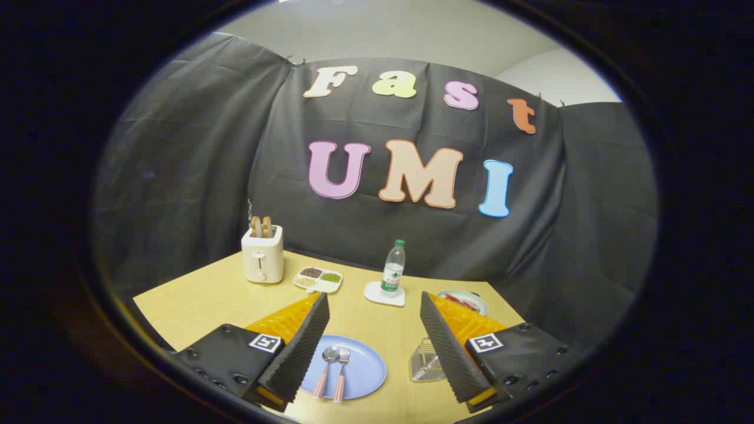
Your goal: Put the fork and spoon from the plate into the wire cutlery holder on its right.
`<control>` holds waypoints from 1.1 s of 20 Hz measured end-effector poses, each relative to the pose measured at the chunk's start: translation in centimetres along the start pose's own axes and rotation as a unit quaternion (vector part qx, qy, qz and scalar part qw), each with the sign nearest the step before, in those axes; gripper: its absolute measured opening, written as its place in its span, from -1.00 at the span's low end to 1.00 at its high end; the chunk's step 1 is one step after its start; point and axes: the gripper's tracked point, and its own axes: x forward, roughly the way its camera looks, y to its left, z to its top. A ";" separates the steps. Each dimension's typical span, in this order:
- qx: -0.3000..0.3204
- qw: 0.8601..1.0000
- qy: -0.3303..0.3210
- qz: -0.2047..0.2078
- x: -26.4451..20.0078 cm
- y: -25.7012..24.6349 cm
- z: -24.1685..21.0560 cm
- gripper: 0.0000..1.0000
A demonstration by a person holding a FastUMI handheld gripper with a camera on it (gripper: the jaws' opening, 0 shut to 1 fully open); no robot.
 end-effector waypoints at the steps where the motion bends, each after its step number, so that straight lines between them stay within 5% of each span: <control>1: 0.000 1.000 0.000 -0.001 0.1 0.0 0.0 0.98; 15: 0.010 1.000 0.019 0.007 0.5 2.0 -1.0 0.98; 22: 0.025 0.997 0.079 -0.008 1.3 1.7 -4.7 0.98</control>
